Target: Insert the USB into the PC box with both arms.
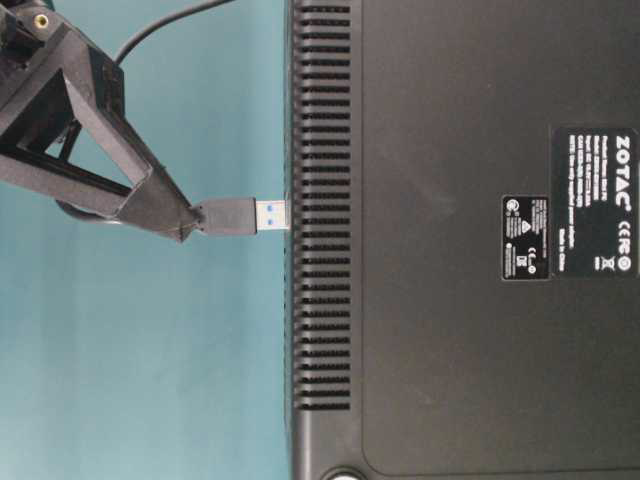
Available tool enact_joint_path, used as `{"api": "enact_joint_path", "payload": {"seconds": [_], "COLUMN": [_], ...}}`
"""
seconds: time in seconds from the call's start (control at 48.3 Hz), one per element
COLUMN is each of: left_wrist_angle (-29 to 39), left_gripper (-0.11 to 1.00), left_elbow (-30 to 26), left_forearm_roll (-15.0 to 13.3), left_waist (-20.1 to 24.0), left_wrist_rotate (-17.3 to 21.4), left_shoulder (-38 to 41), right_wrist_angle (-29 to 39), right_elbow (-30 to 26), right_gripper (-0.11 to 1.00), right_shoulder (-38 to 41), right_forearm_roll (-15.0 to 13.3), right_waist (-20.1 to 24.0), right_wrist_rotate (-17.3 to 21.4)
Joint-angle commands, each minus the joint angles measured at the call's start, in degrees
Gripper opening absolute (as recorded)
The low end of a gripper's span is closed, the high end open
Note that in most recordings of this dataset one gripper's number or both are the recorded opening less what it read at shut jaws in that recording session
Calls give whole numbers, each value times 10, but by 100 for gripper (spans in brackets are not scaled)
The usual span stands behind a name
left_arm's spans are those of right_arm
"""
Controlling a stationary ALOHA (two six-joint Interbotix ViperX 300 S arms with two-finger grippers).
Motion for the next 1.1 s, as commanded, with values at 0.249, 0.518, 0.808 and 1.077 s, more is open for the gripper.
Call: {"api": "enact_joint_path", "payload": {"seconds": [0.249,0.518,0.808,1.077], "left_wrist_angle": [-4,-5,-5,-5], "left_gripper": [0,0,0,0], "left_elbow": [-5,-4,-4,-4], "left_forearm_roll": [1,1,1,1], "left_waist": [0,-1,-1,-1], "left_wrist_rotate": [-1,-11,-11,-11], "left_shoulder": [4,4,4,4], "right_wrist_angle": [6,4,-3,-16], "right_elbow": [4,10,18,18], "right_gripper": [14,14,14,14], "right_shoulder": [-8,-9,-9,-4], "right_forearm_roll": [4,4,4,11], "right_waist": [14,16,17,18], "right_wrist_rotate": [-4,-4,-5,-4]}}
